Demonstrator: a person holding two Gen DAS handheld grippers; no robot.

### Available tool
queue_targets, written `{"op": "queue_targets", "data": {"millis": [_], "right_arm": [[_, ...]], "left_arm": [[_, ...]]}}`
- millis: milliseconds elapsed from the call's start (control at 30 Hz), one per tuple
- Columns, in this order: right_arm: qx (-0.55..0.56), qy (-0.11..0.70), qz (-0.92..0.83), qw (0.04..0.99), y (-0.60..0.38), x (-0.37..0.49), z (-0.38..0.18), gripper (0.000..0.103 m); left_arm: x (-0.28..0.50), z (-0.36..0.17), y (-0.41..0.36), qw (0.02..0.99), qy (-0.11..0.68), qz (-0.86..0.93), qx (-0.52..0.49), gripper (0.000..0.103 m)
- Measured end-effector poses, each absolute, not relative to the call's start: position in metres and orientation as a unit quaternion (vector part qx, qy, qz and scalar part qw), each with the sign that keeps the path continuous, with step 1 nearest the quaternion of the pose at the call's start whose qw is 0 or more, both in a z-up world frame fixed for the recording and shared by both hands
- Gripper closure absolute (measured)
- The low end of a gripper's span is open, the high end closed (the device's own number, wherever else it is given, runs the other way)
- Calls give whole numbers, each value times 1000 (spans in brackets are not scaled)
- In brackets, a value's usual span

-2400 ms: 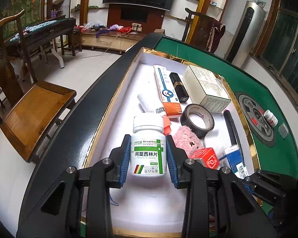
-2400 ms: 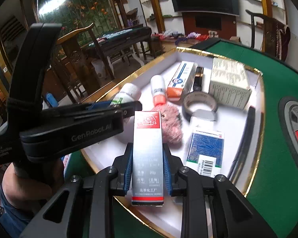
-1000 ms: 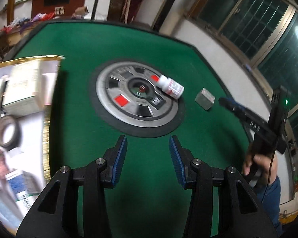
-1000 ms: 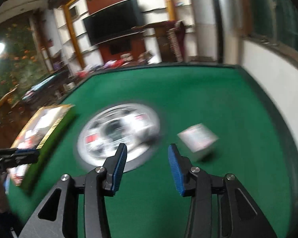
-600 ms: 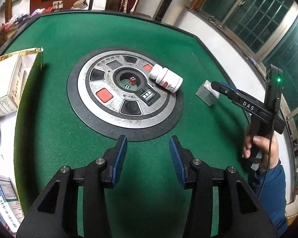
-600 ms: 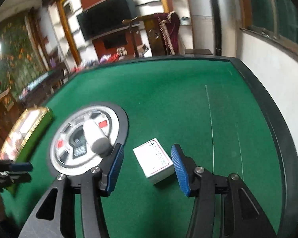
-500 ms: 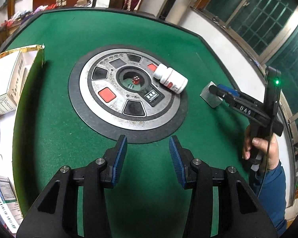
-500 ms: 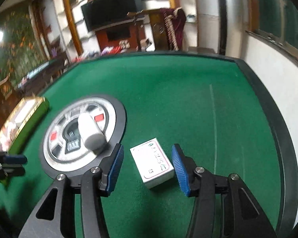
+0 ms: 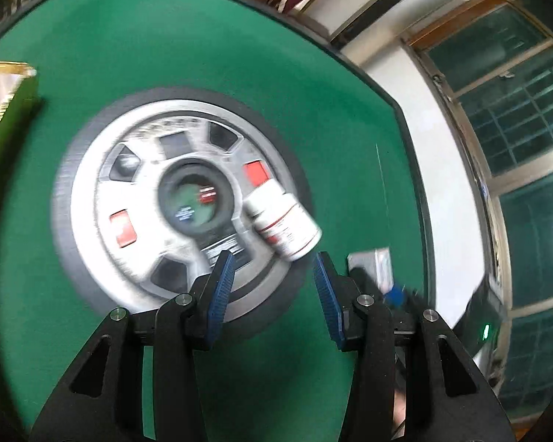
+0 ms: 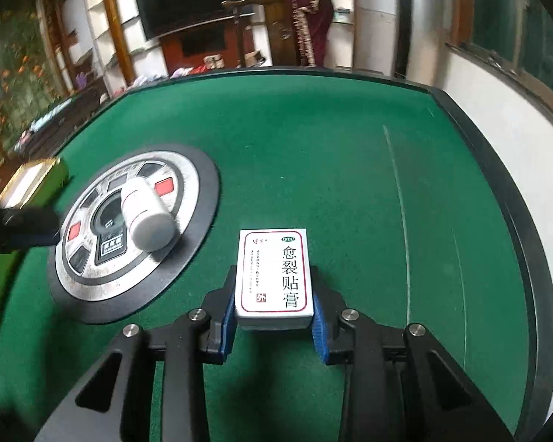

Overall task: Organize objects
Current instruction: 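Grasp the white pill bottle with the left gripper while the right grasps the small white box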

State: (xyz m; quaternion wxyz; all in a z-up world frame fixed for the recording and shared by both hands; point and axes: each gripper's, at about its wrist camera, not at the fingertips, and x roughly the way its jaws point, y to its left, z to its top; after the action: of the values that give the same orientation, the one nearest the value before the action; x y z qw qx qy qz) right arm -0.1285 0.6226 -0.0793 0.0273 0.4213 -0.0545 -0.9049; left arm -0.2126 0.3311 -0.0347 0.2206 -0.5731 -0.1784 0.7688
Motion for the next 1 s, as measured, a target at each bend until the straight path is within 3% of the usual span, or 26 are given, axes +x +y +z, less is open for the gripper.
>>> {"op": "queue_targets", "data": {"millis": [533, 667, 700, 1000], "right_arm": [[415, -105, -902, 52, 642, -128, -75, 69], [414, -114, -901, 56, 645, -127, -74, 69], [414, -116, -901, 58, 646, -127, -74, 69], [412, -100, -903, 61, 636, -125, -73, 69]], "left_arm": [[-240, -51, 376, 64, -168, 792, -584, 60], [-247, -54, 386, 59, -136, 805, -575, 61], [-248, -54, 387, 67, -127, 809, -570, 67], [-223, -57, 374, 123, -81, 819, -554, 68]]}}
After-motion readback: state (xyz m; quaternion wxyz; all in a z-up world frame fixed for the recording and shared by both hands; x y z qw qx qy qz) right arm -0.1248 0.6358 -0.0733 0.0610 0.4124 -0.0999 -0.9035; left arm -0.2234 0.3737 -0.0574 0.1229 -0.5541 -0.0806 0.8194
